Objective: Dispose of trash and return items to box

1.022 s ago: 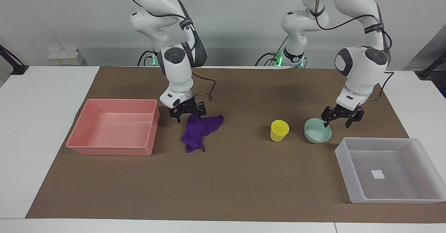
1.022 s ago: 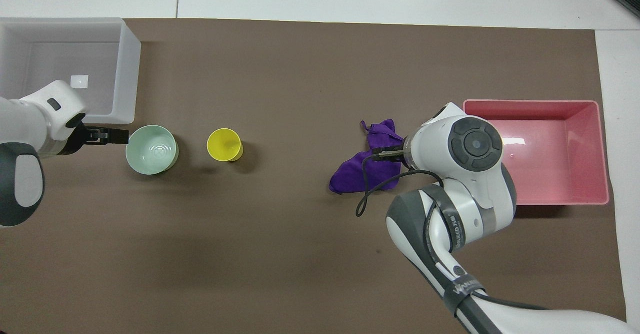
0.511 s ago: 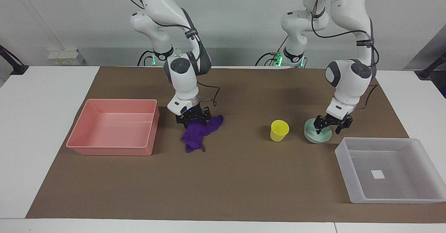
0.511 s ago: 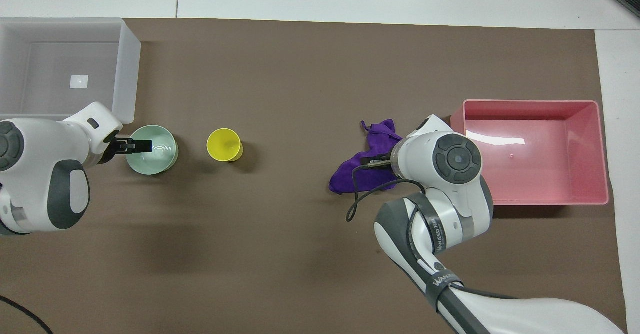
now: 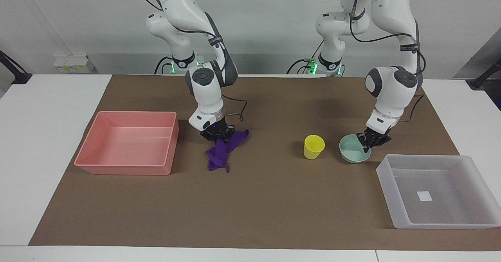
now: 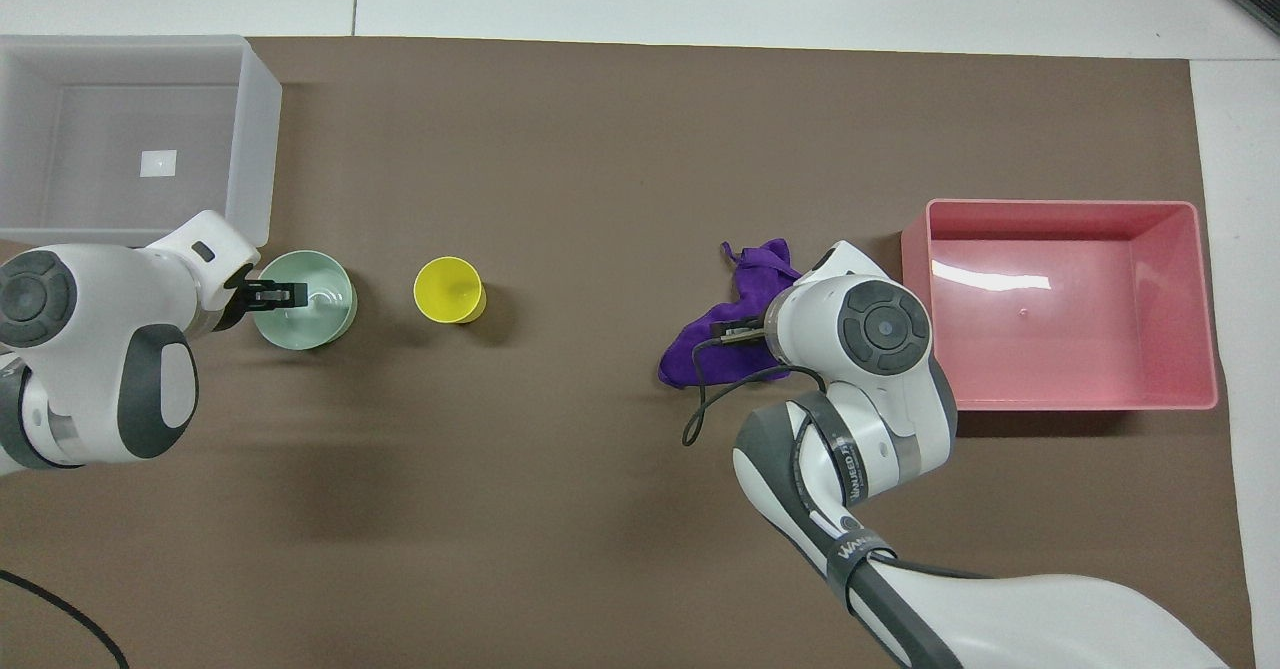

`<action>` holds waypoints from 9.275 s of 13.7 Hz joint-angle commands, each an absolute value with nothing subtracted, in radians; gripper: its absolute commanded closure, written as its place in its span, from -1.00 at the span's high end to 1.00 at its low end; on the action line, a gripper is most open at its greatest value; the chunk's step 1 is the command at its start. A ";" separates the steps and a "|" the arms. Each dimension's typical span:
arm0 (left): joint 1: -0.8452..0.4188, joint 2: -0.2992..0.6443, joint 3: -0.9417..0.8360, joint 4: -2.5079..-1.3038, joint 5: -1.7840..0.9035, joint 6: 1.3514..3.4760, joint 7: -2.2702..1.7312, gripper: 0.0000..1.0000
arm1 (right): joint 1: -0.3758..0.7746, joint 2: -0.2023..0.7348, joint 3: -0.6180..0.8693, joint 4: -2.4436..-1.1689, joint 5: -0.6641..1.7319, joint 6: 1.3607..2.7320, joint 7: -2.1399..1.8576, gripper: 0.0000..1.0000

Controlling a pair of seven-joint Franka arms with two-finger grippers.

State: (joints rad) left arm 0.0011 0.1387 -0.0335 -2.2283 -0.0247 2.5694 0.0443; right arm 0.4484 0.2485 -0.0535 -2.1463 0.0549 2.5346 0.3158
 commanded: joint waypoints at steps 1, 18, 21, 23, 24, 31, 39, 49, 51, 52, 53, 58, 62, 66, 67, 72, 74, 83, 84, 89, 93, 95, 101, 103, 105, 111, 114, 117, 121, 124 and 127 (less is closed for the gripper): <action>-0.003 0.081 -0.026 -2.192 -0.023 2.466 0.041 -1.00 | 0.449 0.180 -0.055 -2.135 0.068 2.447 0.374 -1.00; 0.225 0.618 -0.061 -1.269 -0.021 2.235 0.121 -1.00 | -0.029 -0.039 -0.063 -2.042 0.029 2.210 0.048 -1.00; 0.265 0.678 -0.066 -1.261 -0.020 2.288 0.167 -1.00 | -0.060 0.018 -0.063 -2.121 0.034 2.287 0.060 -1.00; 0.281 0.681 -0.063 -1.293 -0.009 2.319 0.169 -1.00 | -0.060 0.023 -0.063 -2.173 0.034 2.319 0.048 -1.00; 0.285 0.670 -0.060 -1.354 -0.008 2.345 0.172 -1.00 | -0.061 0.038 -0.063 -2.183 0.034 2.321 0.046 -1.00; 0.276 0.618 -0.060 -1.442 -0.005 2.333 0.176 -0.40 | -0.061 0.080 -0.063 -2.183 0.031 2.372 0.038 1.00; 0.230 0.340 -0.061 -1.621 -0.011 2.255 0.250 1.00 | 0.015 -0.014 -0.035 -2.025 -0.020 2.131 0.064 1.00; -0.061 0.046 -0.060 -1.976 -0.009 2.195 0.011 1.00 | 0.035 -0.090 -0.041 -1.741 -0.009 1.706 0.106 1.00; -0.139 0.054 -0.060 -2.025 -0.009 2.244 -0.064 1.00 | 0.032 -0.083 -0.051 -1.660 -0.006 1.608 0.104 1.00; -0.178 0.055 -0.060 -2.054 -0.009 2.285 -0.108 1.00 | 0.026 -0.080 -0.052 -1.625 -0.002 1.562 0.104 1.00; -0.201 0.055 -0.060 -2.083 -0.009 2.314 -0.130 1.00 | 0.015 -0.077 -0.054 -1.599 0.018 1.530 0.103 1.00; -0.258 0.096 -0.061 -2.140 -0.009 2.452 -0.152 1.00 | 0.008 -0.081 -0.055 -1.609 0.017 1.534 0.045 1.00; -0.290 0.158 -0.060 -2.141 -0.009 2.514 -0.207 -0.19 | 0.012 -0.095 -0.055 -1.644 0.005 1.554 0.028 1.00; -0.285 0.152 -0.060 -2.145 -0.009 2.490 -0.202 -1.00 | 0.012 -0.101 -0.054 -1.654 0.000 1.555 0.031 1.00; -0.281 0.146 -0.058 -2.134 -0.009 2.465 -0.202 -1.00 | 0.012 -0.101 -0.054 -1.655 0.000 1.555 0.031 1.00; -0.197 0.081 -0.052 -2.018 -0.009 2.323 -0.198 -1.00 | 0.012 -0.107 -0.054 -1.664 0.000 1.555 0.032 1.00; -0.132 0.095 -0.054 -1.947 -0.008 2.313 -0.189 -1.00 | 0.012 -0.107 -0.054 -1.664 0.000 1.555 0.032 1.00; 0.161 0.262 -0.060 -1.663 -0.034 2.258 -0.002 -1.00 | 0.012 -0.106 -0.054 -1.664 0.000 1.560 0.034 1.00; 0.178 0.290 -0.060 -1.628 -0.040 2.253 0.009 -1.00 | 0.012 -0.106 -0.054 -1.664 0.000 1.559 0.034 1.00; 0.236 0.507 -0.061 -1.373 -0.052 2.181 0.029 -1.00 | 0.021 -0.103 -0.043 -1.657 0.002 1.560 0.067 1.00; 0.265 0.587 -0.061 -1.336 -0.049 2.197 0.043 -1.00 | 0.023 -0.104 -0.043 -1.658 0.002 1.562 0.069 1.00; 0.268 0.613 -0.063 -1.338 -0.049 2.200 0.044 -1.00 | 0.023 -0.095 -0.041 -1.645 -0.002 1.557 0.067 1.00; 0.268 0.603 -0.063 -1.414 -0.057 2.231 0.046 -1.00 | 0.023 -0.084 -0.040 -1.618 0.000 1.545 0.069 1.00; 0.268 0.603 -0.063 -1.411 -0.054 2.226 0.051 -0.48 | 0.023 -0.087 -0.040 -1.623 0.002 1.545 0.069 1.00; 0.261 0.603 -0.058 -1.404 -0.043 2.224 0.069 0.48 | 0.023 -0.087 -0.040 -1.623 0.002 1.545 0.069 1.00; 0.219 0.465 -0.061 -1.461 -0.043 2.226 0.260 1.00 | 0.023 -0.091 -0.040 -1.629 0.002 1.549 0.069 1.00; 0.163 0.307 -0.060 -1.618 -0.043 2.224 0.284 1.00 | 0.023 -0.091 -0.040 -1.631 0.002 1.551 0.069 1.00; 0.098 0.137 -0.058 -1.741 -0.043 2.139 0.278 1.00 | 0.023 -0.091 -0.040 -1.631 0.002 1.551 0.069 1.00; 0.042 -0.007 -0.058 -1.786 -0.041 1.994 0.244 1.00 | 0.021 -0.091 -0.040 -1.632 0.002 1.551 0.069 1.00; -0.035 -0.049 -0.061 -1.784 0.027 1.936 0.138 1.00 | 0.021 -0.091 -0.040 -1.632 0.002 1.552 0.068 1.00; -0.034 -0.029 -0.064 -1.691 0.018 1.857 0.130 1.00 | 0.021 -0.091 -0.041 -1.632 0.002 1.552 0.068 1.00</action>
